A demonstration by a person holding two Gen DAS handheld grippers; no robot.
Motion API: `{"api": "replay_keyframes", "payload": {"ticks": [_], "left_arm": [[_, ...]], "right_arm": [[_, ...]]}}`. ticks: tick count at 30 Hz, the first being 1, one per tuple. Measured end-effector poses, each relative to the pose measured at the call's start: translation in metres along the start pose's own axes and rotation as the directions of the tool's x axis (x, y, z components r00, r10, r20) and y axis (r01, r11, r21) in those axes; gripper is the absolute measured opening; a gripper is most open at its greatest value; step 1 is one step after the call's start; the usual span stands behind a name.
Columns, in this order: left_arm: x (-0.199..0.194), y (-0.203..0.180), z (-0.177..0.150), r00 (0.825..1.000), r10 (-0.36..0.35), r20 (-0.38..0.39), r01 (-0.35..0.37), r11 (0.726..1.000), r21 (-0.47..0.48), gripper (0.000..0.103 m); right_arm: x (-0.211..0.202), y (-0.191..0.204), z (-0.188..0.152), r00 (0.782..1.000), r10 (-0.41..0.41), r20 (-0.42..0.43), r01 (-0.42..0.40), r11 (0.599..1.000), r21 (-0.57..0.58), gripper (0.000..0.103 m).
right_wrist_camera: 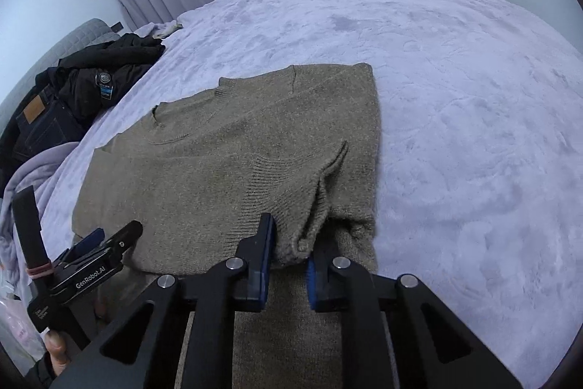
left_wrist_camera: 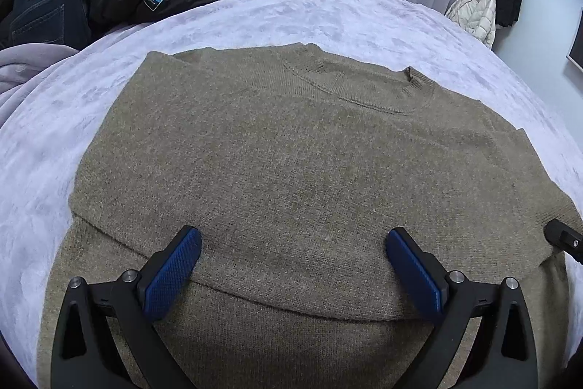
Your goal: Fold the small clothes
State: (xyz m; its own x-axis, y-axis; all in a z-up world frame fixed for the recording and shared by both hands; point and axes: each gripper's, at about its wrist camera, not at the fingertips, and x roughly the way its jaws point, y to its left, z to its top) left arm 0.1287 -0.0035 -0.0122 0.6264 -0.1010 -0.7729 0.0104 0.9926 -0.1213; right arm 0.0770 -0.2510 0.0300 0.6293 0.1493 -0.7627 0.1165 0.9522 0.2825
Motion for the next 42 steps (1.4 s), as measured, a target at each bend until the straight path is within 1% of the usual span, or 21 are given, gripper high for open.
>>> {"api": "replay_keyframes", "payload": {"ticks": [3,5,6,8,9,10,12,13,14,16,18,21,23,25,26,27,30,34,36,38,42], "left_arm": [[-0.009,0.0,0.011,0.999,-0.016,-0.043,0.016,1.0,0.007,0.102],[-0.025,0.002,0.018,0.998,-0.055,0.003,0.055,0.998,-0.002,0.102],[-0.031,0.002,0.019,0.999,-0.039,0.039,0.039,0.999,0.002,0.102],[-0.021,-0.002,0.016,1.0,0.012,0.004,-0.012,0.999,0.039,0.102],[-0.006,-0.003,0.013,0.997,0.018,-0.076,-0.013,0.998,0.067,0.102],[-0.001,-0.002,0.012,0.994,0.017,-0.108,-0.008,0.997,0.076,0.102],[-0.015,0.004,0.018,0.997,-0.019,-0.078,0.023,0.998,0.05,0.102],[-0.022,0.006,0.023,0.997,-0.04,-0.068,0.043,0.998,0.041,0.102],[-0.029,0.009,0.029,0.997,-0.062,-0.05,0.064,0.997,0.036,0.102],[-0.038,0.013,0.043,0.998,-0.062,-0.011,0.062,0.997,0.041,0.102],[-0.029,0.014,0.058,0.999,-0.043,-0.015,0.044,0.998,0.052,0.102],[0.003,0.02,0.071,0.996,-0.006,-0.094,0.011,0.999,0.05,0.102],[0.025,0.034,0.069,0.988,0.03,-0.151,-0.026,0.999,0.027,0.102],[0.032,0.044,0.064,0.989,0.034,-0.143,-0.03,0.999,0.027,0.102],[0.031,0.046,0.063,0.99,0.021,-0.141,-0.015,0.999,0.042,0.102],[0.029,0.045,0.063,0.99,0.025,-0.141,-0.016,0.998,0.061,0.102],[0.016,0.037,0.066,0.991,0.074,-0.109,-0.063,0.993,0.099,0.102],[0.015,0.025,0.068,0.994,0.058,-0.094,-0.046,0.991,0.125,0.102],[0.028,0.021,0.062,0.986,0.087,-0.141,-0.065,0.986,0.152,0.102],[0.026,0.021,0.057,0.986,0.104,-0.132,-0.083,0.984,0.157,0.102],[0.0,0.018,0.05,0.991,0.078,-0.111,-0.06,0.986,0.156,0.102]], "right_arm": [[-0.015,0.006,0.001,0.999,-0.004,0.045,0.004,1.0,-0.006,0.013],[-0.03,0.013,0.003,0.993,-0.033,0.118,0.038,0.998,-0.04,0.012],[-0.033,0.015,0.004,0.987,-0.068,0.144,0.076,0.996,-0.051,0.012],[-0.018,0.012,0.007,0.987,-0.127,0.102,0.132,0.99,-0.048,0.011],[-0.002,0.006,0.007,0.991,-0.129,0.029,0.13,0.991,-0.033,0.012],[0.008,0.001,0.007,0.992,-0.126,-0.016,0.125,0.992,-0.018,0.012],[0.001,-0.009,0.006,0.996,-0.089,0.003,0.089,0.996,0.031,0.014],[-0.007,-0.011,0.005,0.994,-0.104,0.03,0.102,0.994,0.04,0.02],[-0.019,-0.01,0.005,0.985,-0.155,0.07,0.152,0.988,0.038,0.032],[-0.037,-0.002,0.005,0.963,-0.227,0.144,0.228,0.974,0.006,0.043],[-0.045,0.017,0.009,0.96,-0.199,0.196,0.213,0.975,-0.056,0.048],[-0.024,0.056,0.019,0.984,-0.112,0.135,0.135,0.975,-0.176,0.061],[0.0,0.077,0.022,0.993,-0.087,0.082,0.103,0.968,-0.227,0.064],[0.035,0.086,0.022,0.993,-0.117,-0.004,0.112,0.957,-0.268,0.064],[0.054,0.081,0.023,0.983,-0.175,-0.056,0.154,0.951,-0.267,0.064],[0.064,0.073,0.021,0.977,-0.202,-0.068,0.179,0.95,-0.254,0.064],[0.059,0.062,0.026,0.98,-0.19,-0.059,0.176,0.966,-0.19,0.064],[0.04,0.077,0.024,0.978,-0.208,0.001,0.203,0.953,-0.225,0.075],[0.045,0.084,0.019,0.977,-0.213,-0.019,0.201,0.946,-0.254,0.077],[0.061,0.084,0.012,0.964,-0.246,-0.098,0.21,0.936,-0.283,0.08],[0.051,0.088,0.011,0.96,-0.267,-0.086,0.228,0.922,-0.313,0.08]]}}
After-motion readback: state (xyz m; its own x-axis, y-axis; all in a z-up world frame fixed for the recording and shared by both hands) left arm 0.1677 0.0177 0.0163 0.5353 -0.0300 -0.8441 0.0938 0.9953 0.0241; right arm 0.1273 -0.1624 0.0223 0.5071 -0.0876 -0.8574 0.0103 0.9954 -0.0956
